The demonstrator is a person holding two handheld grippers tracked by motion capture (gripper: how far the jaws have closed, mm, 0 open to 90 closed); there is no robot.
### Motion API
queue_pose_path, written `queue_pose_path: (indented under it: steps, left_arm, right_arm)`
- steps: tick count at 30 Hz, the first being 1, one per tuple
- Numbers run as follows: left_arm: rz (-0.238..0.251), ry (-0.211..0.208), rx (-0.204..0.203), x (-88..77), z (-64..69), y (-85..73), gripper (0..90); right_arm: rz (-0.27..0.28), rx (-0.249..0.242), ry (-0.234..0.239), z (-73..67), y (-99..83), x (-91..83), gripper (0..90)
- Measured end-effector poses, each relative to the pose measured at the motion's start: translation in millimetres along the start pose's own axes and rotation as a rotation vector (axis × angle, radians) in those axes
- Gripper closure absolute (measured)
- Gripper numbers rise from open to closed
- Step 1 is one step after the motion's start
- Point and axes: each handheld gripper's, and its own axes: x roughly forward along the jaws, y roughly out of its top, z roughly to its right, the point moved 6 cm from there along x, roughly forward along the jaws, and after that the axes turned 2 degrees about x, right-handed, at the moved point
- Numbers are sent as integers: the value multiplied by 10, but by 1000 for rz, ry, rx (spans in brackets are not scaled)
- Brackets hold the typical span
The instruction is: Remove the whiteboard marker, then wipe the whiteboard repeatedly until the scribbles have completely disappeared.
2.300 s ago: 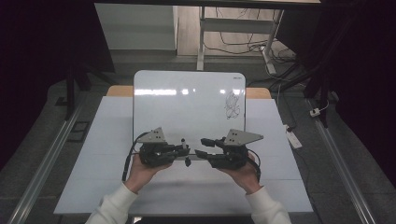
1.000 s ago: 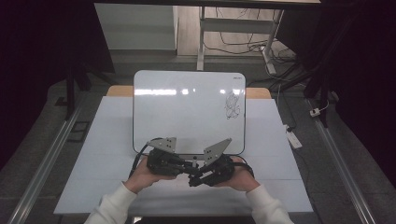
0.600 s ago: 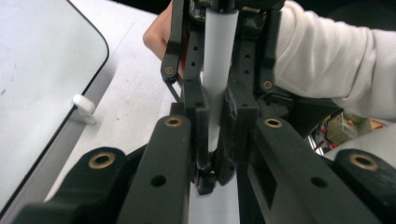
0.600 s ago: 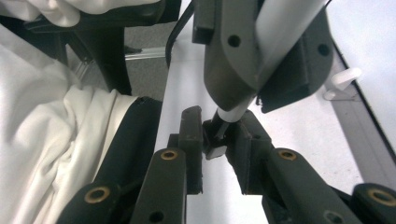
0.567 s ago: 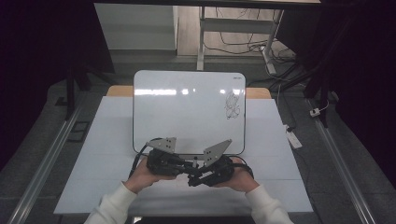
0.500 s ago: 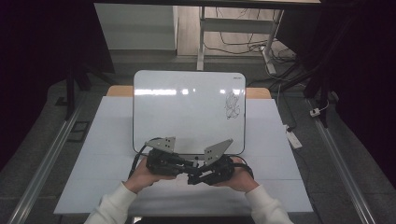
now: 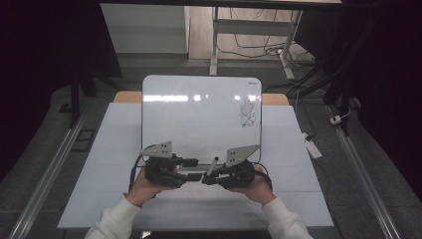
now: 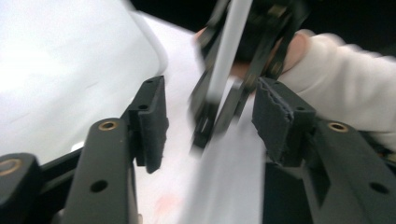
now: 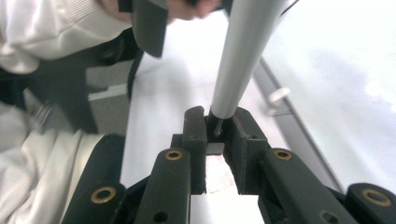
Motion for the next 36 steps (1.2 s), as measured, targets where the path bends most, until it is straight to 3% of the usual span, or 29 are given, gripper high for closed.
queue_pose_path:
  steps: [3,6,7,8,9,10,12,15,16,20,28,36]
  left_arm:
    - [-18,125,-18,-208,-38,-157,397]
    - [-40,230,-52,-405,-69,-357,375]
    - [-45,252,-63,-465,-72,-425,361]
    - [-47,272,-72,-521,-72,-491,361]
    - [-49,294,-78,-572,-73,-556,353]
    - [-51,311,-85,-621,-73,-620,353]
    - [-54,340,-99,-701,-75,-746,345]
    - [-75,384,-115,-775,-103,-916,341]
    - [-81,393,-122,-788,-116,-961,336]
    - [-115,432,-130,-796,-180,-1071,317]
    - [-154,462,-139,-750,-274,-1178,261]
    - [-149,480,-140,-774,-302,-1192,224]
  right_arm:
    - [54,1,-79,73,28,-84,771]
    - [78,-1,-120,100,44,-118,771]
    - [97,-7,-167,121,59,-154,772]
    - [97,-7,-167,121,59,-154,772]
    - [108,-15,-219,139,73,-191,771]
    - [108,-15,-219,139,73,-191,771]
    - [131,-15,-278,165,90,-248,772]
    - [141,-8,-314,192,90,-287,772]
    - [155,-2,-342,225,90,-326,772]
    - [171,6,-375,273,88,-398,772]
    - [213,29,-448,389,73,-603,772]
    - [259,36,-542,535,89,-803,772]
